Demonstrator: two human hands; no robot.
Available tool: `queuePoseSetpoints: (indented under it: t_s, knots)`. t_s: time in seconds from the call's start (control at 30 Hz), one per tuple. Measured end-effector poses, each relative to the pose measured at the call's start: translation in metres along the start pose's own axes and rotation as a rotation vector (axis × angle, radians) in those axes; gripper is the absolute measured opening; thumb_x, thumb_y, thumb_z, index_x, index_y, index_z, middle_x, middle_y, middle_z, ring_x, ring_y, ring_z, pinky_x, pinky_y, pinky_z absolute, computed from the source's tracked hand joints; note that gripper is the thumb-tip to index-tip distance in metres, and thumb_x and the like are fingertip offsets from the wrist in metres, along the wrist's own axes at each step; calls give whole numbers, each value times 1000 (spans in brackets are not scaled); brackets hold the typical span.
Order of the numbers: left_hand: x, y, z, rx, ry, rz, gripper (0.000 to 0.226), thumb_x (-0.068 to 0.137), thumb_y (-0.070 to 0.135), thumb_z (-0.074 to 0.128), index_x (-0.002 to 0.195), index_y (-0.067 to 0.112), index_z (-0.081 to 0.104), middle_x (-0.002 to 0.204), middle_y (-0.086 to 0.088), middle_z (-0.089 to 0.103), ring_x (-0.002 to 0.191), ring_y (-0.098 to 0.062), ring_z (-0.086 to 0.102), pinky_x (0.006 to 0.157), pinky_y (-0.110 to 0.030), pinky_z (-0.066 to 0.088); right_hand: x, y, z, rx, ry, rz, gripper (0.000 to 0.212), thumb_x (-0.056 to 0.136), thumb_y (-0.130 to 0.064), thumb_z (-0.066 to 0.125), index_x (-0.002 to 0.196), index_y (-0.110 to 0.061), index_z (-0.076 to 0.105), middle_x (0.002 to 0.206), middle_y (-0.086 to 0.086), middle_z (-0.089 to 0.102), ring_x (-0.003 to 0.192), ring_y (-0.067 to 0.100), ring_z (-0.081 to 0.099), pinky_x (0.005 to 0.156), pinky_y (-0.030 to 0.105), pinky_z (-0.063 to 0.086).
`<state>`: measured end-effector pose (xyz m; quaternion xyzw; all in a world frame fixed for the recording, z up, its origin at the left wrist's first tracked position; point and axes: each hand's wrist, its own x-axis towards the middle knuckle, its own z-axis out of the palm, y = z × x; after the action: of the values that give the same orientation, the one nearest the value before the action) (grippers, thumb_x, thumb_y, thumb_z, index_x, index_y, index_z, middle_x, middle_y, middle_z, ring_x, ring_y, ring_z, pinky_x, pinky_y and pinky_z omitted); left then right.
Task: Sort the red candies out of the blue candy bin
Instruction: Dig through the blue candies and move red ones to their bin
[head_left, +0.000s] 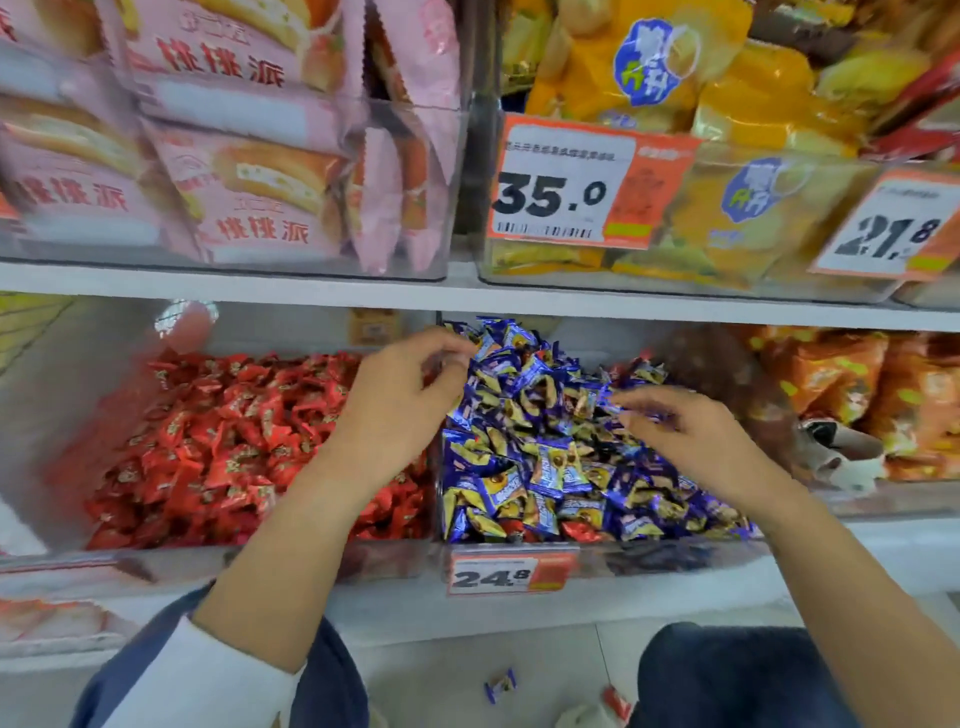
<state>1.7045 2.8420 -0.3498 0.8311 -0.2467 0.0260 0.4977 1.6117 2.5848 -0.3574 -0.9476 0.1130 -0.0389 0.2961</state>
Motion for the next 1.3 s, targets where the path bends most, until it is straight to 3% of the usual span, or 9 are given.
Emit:
queuePoseSetpoints:
  t_s: [0.13, 0.27, 0.33, 0.47, 0.7, 0.87, 1.1, 1.23, 1.3]
  knots:
    - [7, 15, 33, 247, -162, 105, 22, 95, 23, 52, 114, 24, 63, 106, 8, 65, 70, 5, 56, 68, -4, 36, 14, 17, -7, -43, -15, 50, 27, 91, -34, 58, 115, -24, 65, 111, -8, 64, 104, 10, 58, 83, 23, 41]
    - [27, 24, 62, 516, -437, 54, 45, 97, 38, 45, 140, 25, 39, 139, -2, 44, 106, -19, 58, 87, -30, 45, 41, 34, -12, -78, 24, 106, 32, 93, -34, 55, 121, -19, 61, 122, 7, 63, 112, 24, 58, 93, 34, 43]
    - [35, 22, 74, 684, -514, 44, 55, 96, 43, 43, 145, 22, 29, 148, -3, 32, 128, -26, 42, 104, -37, 37, 53, 42, -14, 34, 76, 174, 30, 95, -30, 52, 120, -17, 61, 119, 11, 64, 106, 28, 61, 90, 33, 43]
    - [36, 14, 89, 903, -565, 6, 57, 98, 47, 34, 146, 20, 25, 154, -4, 21, 139, -27, 24, 112, -39, 23, 82, 47, -7, 27, 18, 208, 36, 102, -26, 37, 128, -10, 54, 132, 14, 55, 118, 29, 52, 88, 29, 36]
    - [33, 7, 80, 864, -535, 82, 50, 99, 44, 32, 144, 25, 29, 156, 1, 16, 140, -20, 25, 112, -36, 25, 128, 41, 8, -70, -232, 370, 60, 101, -49, 19, 144, -11, 37, 152, 13, 30, 138, 29, 29, 109, 33, 24]
    - [31, 6, 67, 879, -496, 92, 47, 99, 42, 34, 143, 26, 29, 150, -1, 28, 135, -20, 31, 105, -35, 34, 133, 35, 22, -228, -348, 389, 75, 92, -67, 8, 150, -21, 24, 153, 13, 27, 140, 30, 26, 112, 36, 20]
    - [32, 5, 67, 835, -489, 81, 48, 98, 39, 39, 141, 20, 30, 138, -4, 44, 125, -22, 44, 96, -34, 40, 124, 15, 41, 200, -420, 383, 66, 90, -70, 9, 149, -40, 10, 159, -4, 6, 146, 22, 5, 115, 46, 6]
    - [37, 10, 64, 676, -313, -4, 47, 99, 38, 38, 136, 11, 28, 121, -10, 52, 102, -26, 56, 71, -29, 38, 113, 9, 25, 347, -364, 305, 64, 95, -61, 17, 150, -30, 12, 158, -4, 12, 146, 17, 10, 116, 39, 9]
    - [39, 12, 61, 652, -242, -2, 45, 100, 35, 36, 136, 10, 28, 118, -12, 52, 98, -28, 57, 70, -29, 35, 102, 3, 19, 343, -405, 272, 64, 91, -67, 16, 149, -40, 9, 156, -14, 8, 145, 11, 7, 116, 41, 5]
